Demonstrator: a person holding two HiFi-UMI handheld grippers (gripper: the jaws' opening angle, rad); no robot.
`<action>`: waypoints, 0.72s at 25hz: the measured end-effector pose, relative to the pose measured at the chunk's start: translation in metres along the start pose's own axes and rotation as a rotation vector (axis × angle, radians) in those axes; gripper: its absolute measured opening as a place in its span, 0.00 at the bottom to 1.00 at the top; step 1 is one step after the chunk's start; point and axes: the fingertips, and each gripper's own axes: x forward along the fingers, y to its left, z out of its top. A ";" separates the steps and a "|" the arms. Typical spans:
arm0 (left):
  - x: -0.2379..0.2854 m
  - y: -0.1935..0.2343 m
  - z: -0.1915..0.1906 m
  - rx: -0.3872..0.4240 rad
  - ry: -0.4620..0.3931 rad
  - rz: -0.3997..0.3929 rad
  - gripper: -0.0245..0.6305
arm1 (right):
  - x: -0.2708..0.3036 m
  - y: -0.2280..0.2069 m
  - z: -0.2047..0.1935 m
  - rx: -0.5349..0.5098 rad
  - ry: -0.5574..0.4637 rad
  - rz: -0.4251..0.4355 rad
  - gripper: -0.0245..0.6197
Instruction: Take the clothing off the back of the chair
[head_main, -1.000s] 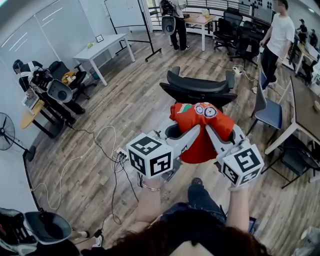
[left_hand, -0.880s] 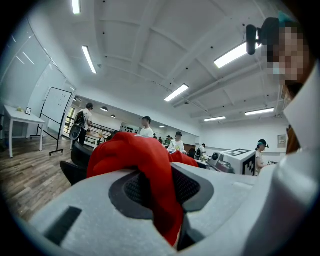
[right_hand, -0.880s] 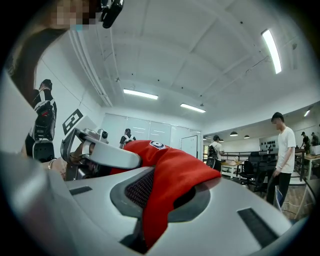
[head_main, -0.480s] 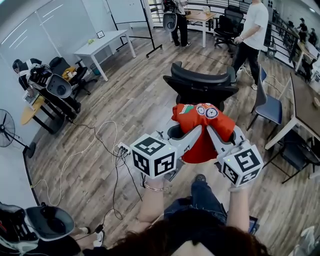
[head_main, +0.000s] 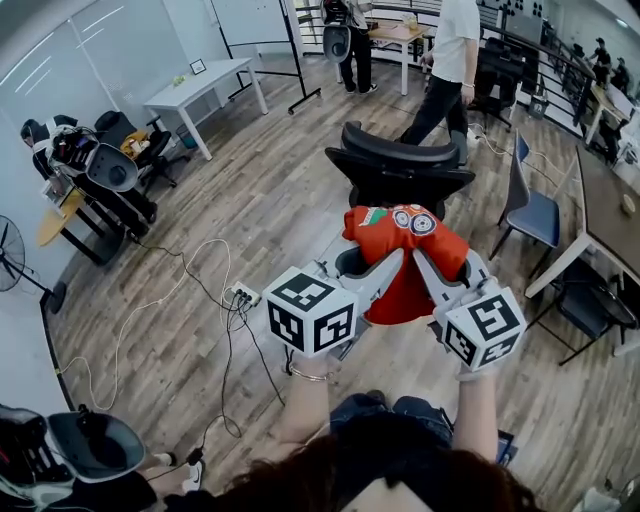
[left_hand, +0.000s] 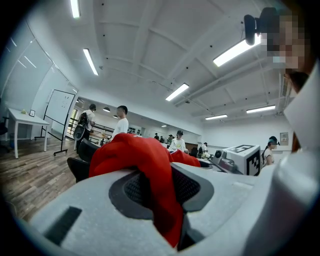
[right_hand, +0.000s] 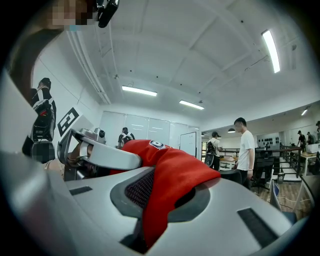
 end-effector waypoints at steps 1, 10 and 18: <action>-0.001 0.000 0.001 0.005 -0.001 0.004 0.19 | 0.000 0.001 0.001 -0.001 0.000 0.002 0.13; -0.003 -0.007 0.003 0.015 -0.012 0.038 0.19 | -0.005 0.002 0.005 -0.008 -0.004 0.031 0.13; -0.008 -0.031 0.001 0.018 -0.016 0.065 0.19 | -0.029 0.007 0.007 0.001 -0.008 0.046 0.13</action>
